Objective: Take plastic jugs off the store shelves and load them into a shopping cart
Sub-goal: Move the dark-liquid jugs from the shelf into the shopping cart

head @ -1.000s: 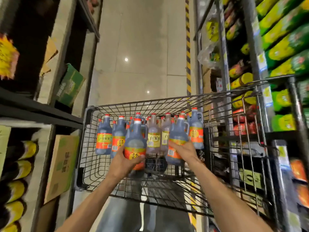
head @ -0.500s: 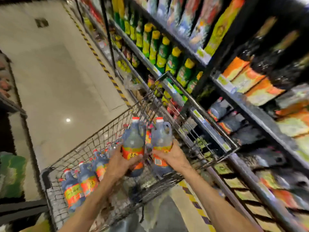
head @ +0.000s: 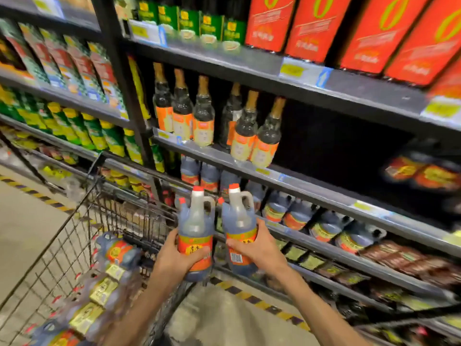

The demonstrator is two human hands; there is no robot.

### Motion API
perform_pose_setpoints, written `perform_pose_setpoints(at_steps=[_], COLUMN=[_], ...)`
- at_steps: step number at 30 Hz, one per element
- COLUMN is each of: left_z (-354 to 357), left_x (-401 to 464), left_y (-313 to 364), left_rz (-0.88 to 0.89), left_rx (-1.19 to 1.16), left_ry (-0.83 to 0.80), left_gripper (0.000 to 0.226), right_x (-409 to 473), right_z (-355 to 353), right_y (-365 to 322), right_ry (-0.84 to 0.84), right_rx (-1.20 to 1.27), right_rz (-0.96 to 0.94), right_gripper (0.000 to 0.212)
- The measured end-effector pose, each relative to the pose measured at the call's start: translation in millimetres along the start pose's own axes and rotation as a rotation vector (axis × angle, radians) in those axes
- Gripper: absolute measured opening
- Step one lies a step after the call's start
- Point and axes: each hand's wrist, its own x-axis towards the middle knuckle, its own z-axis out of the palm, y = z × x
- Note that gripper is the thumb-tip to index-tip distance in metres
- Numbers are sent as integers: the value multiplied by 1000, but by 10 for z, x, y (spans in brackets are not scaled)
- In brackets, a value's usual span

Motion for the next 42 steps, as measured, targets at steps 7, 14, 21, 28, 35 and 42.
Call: perform_pose_setpoints(at_steps=[7,14,21,28,35,42], left_z=[1425,2504,3392,4254,4877,5114], left_x=[-453,-668,-513,15,455,754], left_y=[524,1043,1751,2521,2788,2633], left_rz=[129,228,327,474,595,625], left_rx=[18,70,53,15,110,179], left_ry=[-120,-286,-401,-416,-339,-362], left_gripper=[74,65,54,61,69,84], right_x=[-758,-1243,-1357,-1112,-787,-457], right_z=[-1352,-2333,-3079,-3696,-4025,-4249], right_y=[506,976,1199,1286,1117,1030], right_ry=[195,397,581,705,768,870], right_rx=[59,120,263,344,399,385], right_rz=[-55,-8,59,64,-17,-125], right_gripper=[49,54,66,67,50,44])
